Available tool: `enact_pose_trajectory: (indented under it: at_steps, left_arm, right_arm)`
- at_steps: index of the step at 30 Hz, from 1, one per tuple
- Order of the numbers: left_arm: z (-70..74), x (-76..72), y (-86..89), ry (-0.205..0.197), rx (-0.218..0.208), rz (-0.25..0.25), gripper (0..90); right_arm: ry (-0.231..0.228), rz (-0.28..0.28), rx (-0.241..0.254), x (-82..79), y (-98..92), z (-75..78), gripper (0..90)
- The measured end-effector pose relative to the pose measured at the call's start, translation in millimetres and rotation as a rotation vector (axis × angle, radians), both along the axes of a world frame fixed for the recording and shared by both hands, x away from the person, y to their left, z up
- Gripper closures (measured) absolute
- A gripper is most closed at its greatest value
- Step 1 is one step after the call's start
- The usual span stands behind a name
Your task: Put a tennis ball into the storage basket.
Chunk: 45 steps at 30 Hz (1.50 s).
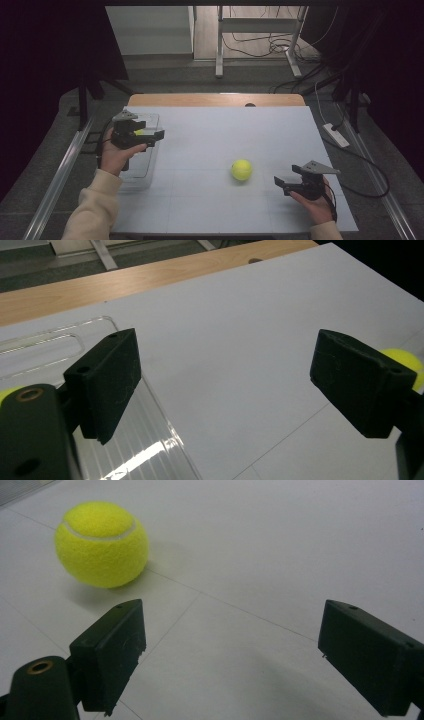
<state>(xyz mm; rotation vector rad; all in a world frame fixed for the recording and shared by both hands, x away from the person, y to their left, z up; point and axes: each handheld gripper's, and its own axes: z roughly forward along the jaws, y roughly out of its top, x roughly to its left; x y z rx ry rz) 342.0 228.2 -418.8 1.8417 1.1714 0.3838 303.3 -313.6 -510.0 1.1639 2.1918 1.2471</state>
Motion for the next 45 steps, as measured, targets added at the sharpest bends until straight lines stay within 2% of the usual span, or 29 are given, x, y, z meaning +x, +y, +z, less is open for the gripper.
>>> enact_pose_trajectory:
  at_steps: [10,20,28,45]
  left_arm:
    - [-2.0,-1.5,-12.3,-0.006,0.001,-0.041,13.9]
    - [-3.1,-0.3,-27.4,0.012,-0.016,-0.088,14.2]
    - [-1.6,0.0,-41.6,0.014,-0.005,-0.128,14.3]
    - [-4.2,-1.1,-60.7,0.018,-0.001,-0.163,14.2]
  right_arm:
    - [0.000,-0.002,-0.010,0.6,0.9,-0.6,12.1]
    - [0.000,-0.003,-0.003,0.7,0.0,-0.4,12.2]
    - [0.000,0.001,-0.003,0.7,0.4,0.3,12.2]
    - [-0.002,0.005,-0.002,0.0,1.5,0.8,12.2]
